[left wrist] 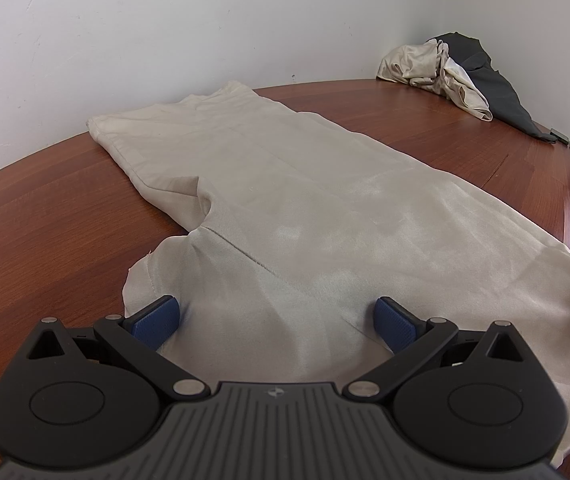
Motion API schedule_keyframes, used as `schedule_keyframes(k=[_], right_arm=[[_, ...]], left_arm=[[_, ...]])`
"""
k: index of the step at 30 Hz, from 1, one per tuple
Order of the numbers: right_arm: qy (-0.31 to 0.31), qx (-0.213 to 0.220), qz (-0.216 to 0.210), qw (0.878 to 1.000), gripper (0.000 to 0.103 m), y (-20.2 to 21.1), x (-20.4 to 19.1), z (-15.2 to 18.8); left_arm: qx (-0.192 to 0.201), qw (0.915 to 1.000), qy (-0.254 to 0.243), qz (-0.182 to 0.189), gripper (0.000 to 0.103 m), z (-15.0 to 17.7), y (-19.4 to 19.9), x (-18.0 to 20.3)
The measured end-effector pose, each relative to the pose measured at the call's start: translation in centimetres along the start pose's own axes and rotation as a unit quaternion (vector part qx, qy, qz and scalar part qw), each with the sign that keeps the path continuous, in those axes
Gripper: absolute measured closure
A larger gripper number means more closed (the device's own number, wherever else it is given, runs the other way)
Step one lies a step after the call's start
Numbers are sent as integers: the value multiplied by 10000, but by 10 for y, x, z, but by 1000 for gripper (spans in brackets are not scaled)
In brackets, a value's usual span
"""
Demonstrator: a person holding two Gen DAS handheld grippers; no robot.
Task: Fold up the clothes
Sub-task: 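Move the open right tool to the end of the beige shirt strip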
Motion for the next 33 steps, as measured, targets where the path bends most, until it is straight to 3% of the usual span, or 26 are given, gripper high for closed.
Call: schedule_keyframes(k=[7, 11, 13, 18, 24, 33], right_arm=[[84, 20, 31, 10000, 51, 2, -2, 3], [135, 39, 45, 9999, 50, 1, -4, 2], [179, 52, 55, 9998, 47, -1, -7, 2], [354, 149, -28, 9993, 47, -2, -22, 0], [627, 221, -235, 9975, 47, -8, -49, 0], [1442, 185, -556, 9878, 47, -36, -110, 11]], left_arm=[[2, 10000, -6, 4, 0, 0, 0, 0], [52, 9994, 231, 265, 0, -1, 7, -10], [176, 9987, 439, 203, 0, -4, 17, -20], [361, 9986, 392, 25, 0, -12, 47, -35], [175, 9987, 462, -98, 0, -12, 81, -52], [-166, 9987, 484, 24, 0, 4, 137, -86]])
Point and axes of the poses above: each gripper's, at about its wrist camera, not at the fingertips, and y roughly against the way its jaws point, x to its right, z to its underside, the point moved 8 cm from there along -y, roughly the way its jaws point, and after that the axes turned 9 degrees about -x, right-handed, at the moved point
